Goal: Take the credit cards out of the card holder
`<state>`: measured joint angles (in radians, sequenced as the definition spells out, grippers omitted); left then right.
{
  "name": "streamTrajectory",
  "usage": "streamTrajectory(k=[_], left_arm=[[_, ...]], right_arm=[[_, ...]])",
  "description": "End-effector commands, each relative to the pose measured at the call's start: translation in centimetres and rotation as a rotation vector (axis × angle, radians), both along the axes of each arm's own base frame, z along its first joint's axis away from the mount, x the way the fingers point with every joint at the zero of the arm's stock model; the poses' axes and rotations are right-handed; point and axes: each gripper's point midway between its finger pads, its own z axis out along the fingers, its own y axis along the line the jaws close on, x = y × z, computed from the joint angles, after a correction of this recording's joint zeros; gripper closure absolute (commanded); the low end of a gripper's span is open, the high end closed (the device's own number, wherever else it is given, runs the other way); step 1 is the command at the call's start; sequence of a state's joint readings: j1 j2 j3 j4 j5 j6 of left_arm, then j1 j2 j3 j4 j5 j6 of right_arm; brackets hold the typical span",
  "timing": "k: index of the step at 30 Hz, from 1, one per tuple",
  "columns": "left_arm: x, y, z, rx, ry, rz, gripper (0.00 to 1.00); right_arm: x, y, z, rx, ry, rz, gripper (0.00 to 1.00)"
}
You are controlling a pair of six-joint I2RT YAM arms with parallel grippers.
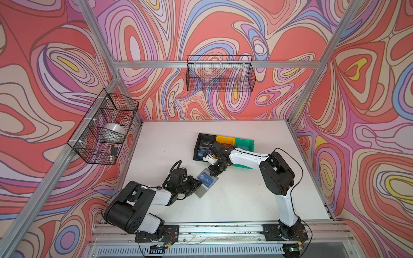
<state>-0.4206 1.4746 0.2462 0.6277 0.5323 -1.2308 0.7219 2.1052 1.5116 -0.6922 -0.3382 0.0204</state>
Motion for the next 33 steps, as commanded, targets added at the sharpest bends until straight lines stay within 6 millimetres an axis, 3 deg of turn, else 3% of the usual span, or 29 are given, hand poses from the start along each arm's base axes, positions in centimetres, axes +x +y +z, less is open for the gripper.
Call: streamTrajectory(k=[1, 20, 33], left_arm=[[0.34, -0.64, 0.41, -0.024, -0.012, -0.005, 0.83], [0.04, -0.21, 0.55, 0.011, -0.014, -0.01, 0.83], [-0.49, -0.06, -0.37, 0.022, 0.017, -0.005, 0.85]], right_arm=[[-1.85, -0.27, -1.37, -0.035, 0.057, 0.016, 0.91], [-1.97, -0.45, -1.55, -0.04, 0.062, 0.013, 0.91], [-2.1, -0.46, -1.98, -0.045, 0.073, 0.013, 0.91]])
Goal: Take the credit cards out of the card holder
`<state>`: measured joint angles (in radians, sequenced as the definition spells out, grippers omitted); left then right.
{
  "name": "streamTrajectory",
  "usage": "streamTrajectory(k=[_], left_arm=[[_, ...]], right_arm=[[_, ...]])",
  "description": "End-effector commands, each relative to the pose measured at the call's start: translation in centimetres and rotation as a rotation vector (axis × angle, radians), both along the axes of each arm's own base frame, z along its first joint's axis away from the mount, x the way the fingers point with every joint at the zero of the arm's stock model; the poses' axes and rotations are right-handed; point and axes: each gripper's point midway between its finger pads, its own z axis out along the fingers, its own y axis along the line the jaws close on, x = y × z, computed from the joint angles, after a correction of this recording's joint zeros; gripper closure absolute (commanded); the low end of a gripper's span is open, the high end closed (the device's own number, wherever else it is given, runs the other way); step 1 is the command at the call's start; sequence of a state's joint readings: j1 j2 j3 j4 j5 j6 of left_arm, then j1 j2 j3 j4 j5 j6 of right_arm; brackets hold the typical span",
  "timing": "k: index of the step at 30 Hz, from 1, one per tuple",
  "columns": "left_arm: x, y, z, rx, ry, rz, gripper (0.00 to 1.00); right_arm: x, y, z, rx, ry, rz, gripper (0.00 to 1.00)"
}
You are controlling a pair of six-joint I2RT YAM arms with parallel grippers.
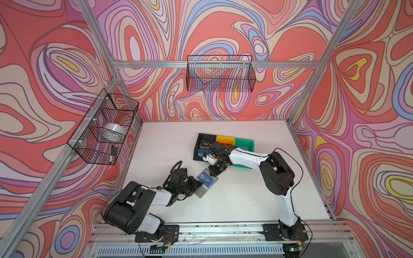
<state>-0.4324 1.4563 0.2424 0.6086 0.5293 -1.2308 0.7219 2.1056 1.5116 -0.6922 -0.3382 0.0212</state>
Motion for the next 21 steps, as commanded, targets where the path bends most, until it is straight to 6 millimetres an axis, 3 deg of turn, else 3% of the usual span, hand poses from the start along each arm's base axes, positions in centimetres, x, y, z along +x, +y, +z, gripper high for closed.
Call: streamTrajectory(k=[1, 21], left_arm=[[-0.01, 0.06, -0.37, 0.018, 0.011, 0.003, 0.84], [0.61, -0.32, -0.51, 0.008, 0.018, 0.008, 0.83]], right_arm=[[-2.12, -0.5, -2.04, -0.045, 0.074, 0.013, 0.91], [-2.34, -0.6, -2.27, -0.045, 0.079, 0.01, 0.91]])
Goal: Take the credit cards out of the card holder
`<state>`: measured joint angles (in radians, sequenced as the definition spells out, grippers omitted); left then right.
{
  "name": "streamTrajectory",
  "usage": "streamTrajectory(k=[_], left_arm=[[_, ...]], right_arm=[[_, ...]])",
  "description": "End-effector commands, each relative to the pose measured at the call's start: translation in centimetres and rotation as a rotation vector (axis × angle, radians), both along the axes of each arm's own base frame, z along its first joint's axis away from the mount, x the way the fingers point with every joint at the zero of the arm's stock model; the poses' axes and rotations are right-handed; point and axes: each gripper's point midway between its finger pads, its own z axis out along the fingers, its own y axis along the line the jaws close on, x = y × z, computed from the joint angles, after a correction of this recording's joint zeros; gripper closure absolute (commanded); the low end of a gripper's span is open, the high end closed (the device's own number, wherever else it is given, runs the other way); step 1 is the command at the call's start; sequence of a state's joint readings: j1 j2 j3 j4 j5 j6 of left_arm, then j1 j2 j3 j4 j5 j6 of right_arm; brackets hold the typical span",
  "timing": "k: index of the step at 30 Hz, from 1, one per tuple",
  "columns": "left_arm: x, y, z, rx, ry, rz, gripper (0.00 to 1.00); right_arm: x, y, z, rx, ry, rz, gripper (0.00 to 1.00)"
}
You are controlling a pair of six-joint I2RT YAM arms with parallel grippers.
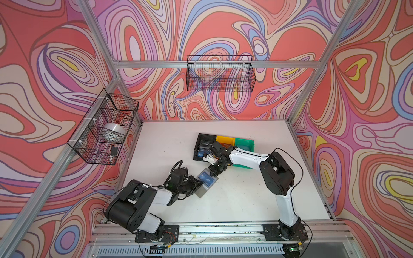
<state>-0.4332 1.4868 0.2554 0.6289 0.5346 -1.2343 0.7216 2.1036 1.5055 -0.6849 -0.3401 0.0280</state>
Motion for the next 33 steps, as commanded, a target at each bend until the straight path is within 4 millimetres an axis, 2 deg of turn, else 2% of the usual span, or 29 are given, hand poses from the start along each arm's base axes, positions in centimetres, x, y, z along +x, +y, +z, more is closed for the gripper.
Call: streamTrajectory(k=[1, 33], left_arm=[[0.3, 0.0, -0.5, 0.014, 0.017, 0.012, 0.83], [1.1, -0.4, 1.3, -0.01, -0.033, 0.017, 0.82]], right_arm=[[-2.3, -0.7, -2.3, -0.049, 0.078, 0.016, 0.91], [-2.6, -0.7, -2.3, -0.05, 0.097, 0.002, 0.91]])
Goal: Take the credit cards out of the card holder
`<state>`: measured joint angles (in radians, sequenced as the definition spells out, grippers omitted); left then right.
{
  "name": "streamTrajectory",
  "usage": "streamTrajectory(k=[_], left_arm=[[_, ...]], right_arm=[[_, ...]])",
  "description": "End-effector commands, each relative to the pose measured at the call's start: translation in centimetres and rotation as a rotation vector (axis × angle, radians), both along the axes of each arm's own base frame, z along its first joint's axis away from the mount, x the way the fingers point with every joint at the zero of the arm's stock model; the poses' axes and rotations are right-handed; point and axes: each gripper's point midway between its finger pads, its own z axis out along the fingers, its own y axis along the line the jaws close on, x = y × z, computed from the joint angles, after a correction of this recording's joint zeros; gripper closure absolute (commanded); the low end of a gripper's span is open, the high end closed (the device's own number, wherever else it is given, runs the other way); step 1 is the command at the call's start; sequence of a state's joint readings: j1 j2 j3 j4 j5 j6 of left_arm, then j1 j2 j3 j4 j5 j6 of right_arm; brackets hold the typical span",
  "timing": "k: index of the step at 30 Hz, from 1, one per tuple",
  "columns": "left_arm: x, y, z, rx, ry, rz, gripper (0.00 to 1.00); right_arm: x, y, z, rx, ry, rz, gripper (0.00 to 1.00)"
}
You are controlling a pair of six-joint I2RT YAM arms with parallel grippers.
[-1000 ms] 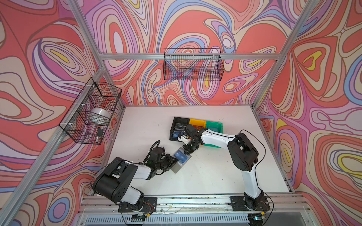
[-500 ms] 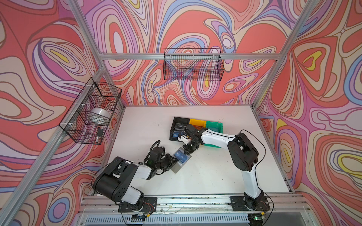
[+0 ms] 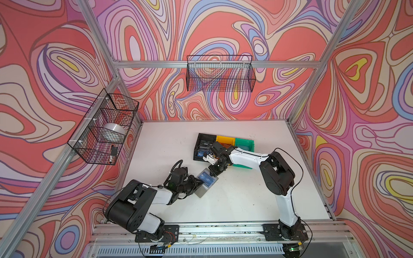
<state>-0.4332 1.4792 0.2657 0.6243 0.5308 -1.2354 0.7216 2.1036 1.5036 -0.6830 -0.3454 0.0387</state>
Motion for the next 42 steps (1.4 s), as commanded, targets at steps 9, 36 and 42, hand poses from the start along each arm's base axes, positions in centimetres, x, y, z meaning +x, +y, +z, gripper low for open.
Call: streamTrajectory(k=[9, 36, 42], left_arm=[[0.4, -0.4, 0.2, -0.015, -0.005, 0.014, 0.82], [-1.3, 0.7, -0.7, 0.043, 0.043, 0.015, 0.83], [-0.8, 0.3, -1.0, 0.026, 0.044, 0.016, 0.82]], right_arm=[[-2.6, -0.7, -1.9, -0.045, 0.091, 0.01, 0.91], [-2.6, -0.5, -2.6, -0.055, 0.112, 0.002, 0.91], [-2.7, -0.7, -2.6, -0.056, 0.113, 0.003, 0.91]])
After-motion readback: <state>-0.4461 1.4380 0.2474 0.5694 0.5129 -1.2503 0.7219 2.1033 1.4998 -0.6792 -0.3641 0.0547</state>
